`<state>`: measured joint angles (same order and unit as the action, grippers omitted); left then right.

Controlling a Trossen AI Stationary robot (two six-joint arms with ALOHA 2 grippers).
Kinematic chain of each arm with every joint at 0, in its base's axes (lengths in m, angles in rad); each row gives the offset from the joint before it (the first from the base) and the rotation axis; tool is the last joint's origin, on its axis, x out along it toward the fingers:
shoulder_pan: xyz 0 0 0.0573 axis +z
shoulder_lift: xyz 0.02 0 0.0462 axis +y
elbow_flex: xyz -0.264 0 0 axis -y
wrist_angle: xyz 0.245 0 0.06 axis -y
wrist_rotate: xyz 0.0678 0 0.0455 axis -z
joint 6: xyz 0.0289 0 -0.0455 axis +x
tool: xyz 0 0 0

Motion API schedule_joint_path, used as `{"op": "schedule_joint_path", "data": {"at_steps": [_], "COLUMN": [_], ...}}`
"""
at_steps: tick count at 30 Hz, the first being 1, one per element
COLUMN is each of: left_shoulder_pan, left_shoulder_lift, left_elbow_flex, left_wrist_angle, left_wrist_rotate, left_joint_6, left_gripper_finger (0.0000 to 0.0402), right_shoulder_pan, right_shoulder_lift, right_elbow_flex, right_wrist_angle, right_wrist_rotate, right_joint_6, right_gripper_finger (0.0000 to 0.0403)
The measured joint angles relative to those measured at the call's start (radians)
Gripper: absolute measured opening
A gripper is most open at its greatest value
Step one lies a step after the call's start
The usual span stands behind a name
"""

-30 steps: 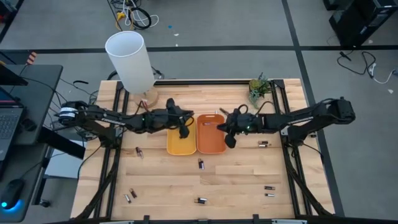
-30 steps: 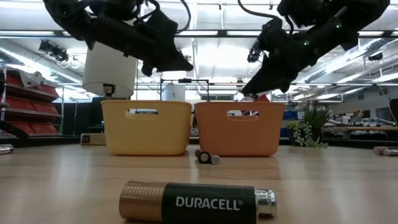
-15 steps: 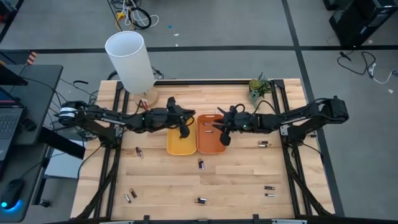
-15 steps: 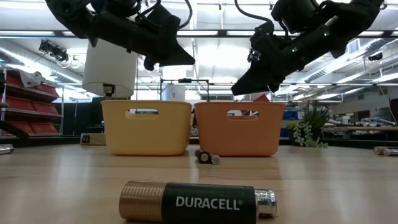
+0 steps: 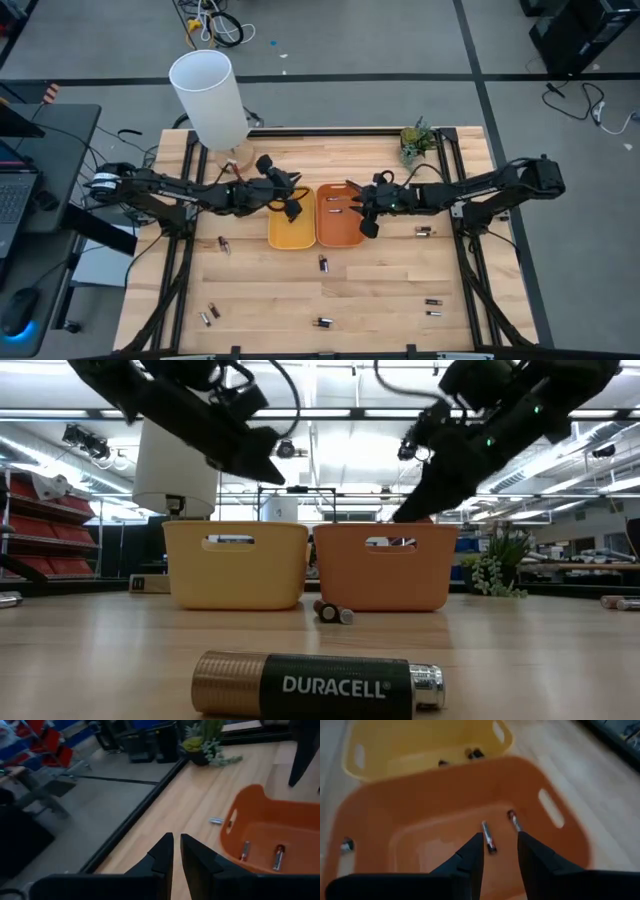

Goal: Sort batteries
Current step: Put the top left black battery into the yellow bin

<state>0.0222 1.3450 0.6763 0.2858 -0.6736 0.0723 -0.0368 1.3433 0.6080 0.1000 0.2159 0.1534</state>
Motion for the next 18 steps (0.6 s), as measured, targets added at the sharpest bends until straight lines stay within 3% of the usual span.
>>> {"op": "schedule_joint_path", "data": {"at_steps": [5,9,13,18], "left_shoulder_pan": [-0.044,-0.057,-0.057,-0.057], "left_shoulder_lift": [-0.096,-0.179,-0.233,-0.224], "left_elbow_flex": [0.001,0.001,0.001,0.0], "left_wrist_angle": [-0.031,-0.108,-0.26,-0.431], "left_wrist_rotate": [-0.079,-0.122,-0.072,-0.039], "left_joint_6": [0.004,-0.025,-0.193,-0.32], "left_gripper_finger": [0.0049,0.0049,0.005,0.0065], "right_shoulder_pan": [0.0,0.003,0.002,0.01], "right_shoulder_lift": [-0.108,-0.18,-0.222,-0.243], "right_elbow_flex": [0.007,0.002,-0.014,-0.015], "right_wrist_angle": [-0.021,-0.117,-0.295,-0.532], "right_wrist_rotate": [0.009,0.103,0.186,0.187], "right_joint_6": [-0.036,-0.028,0.045,0.242], "right_gripper_finger": [0.0103,0.0101,0.0101,0.0099]}}
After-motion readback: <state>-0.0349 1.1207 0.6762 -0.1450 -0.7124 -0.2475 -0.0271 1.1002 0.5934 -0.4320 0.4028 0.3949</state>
